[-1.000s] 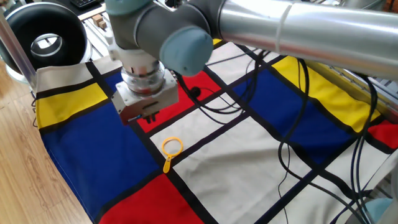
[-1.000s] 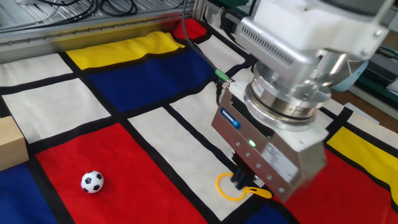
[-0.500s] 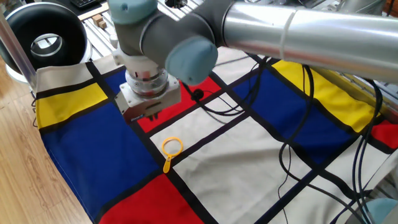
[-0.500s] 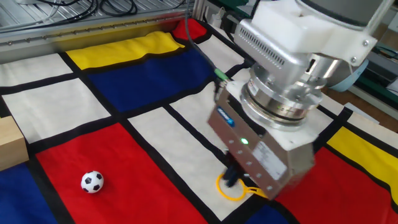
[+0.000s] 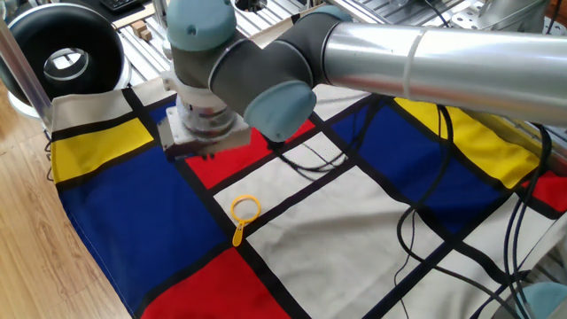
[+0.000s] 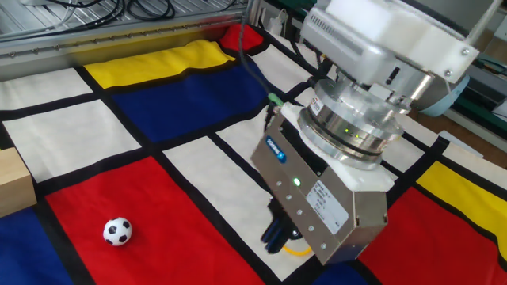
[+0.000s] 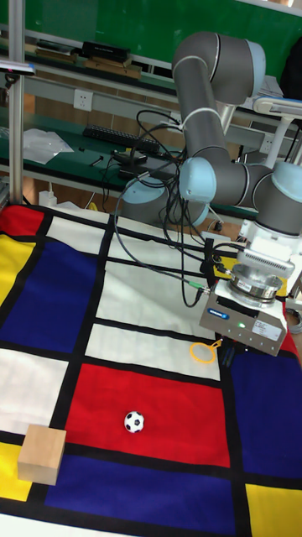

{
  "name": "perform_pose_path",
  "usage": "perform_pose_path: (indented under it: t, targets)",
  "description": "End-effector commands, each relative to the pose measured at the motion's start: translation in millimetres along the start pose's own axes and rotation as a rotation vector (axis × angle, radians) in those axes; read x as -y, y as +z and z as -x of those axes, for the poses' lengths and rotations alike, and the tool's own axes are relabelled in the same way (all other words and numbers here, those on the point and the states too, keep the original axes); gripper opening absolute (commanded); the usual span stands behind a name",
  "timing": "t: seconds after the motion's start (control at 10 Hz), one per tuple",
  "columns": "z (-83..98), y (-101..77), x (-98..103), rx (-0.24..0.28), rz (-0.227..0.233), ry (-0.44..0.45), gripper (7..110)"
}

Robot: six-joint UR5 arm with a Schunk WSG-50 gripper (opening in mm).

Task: Attach the bubble ring to the ball

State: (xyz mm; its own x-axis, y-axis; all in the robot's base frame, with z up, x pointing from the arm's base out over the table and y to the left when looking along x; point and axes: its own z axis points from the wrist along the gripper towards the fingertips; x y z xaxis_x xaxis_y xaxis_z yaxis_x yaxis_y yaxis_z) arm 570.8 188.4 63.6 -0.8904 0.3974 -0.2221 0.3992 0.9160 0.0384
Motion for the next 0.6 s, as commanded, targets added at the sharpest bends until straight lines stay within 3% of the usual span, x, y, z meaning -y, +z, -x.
perform_pose_path:
  t: [0.0,0.2,0.4,0.5]
  targets:
    - [-64.8,16.3,14,-0.131,-0.055,0.15,7]
    - [-96.5,24.9,19,-0.19,-0.058,0.143,7]
    - [-103.2,26.0,18,-0.209,-0.051,0.145,7]
    - [-99.3,27.4,18,-0.194,-0.047,0.148,7]
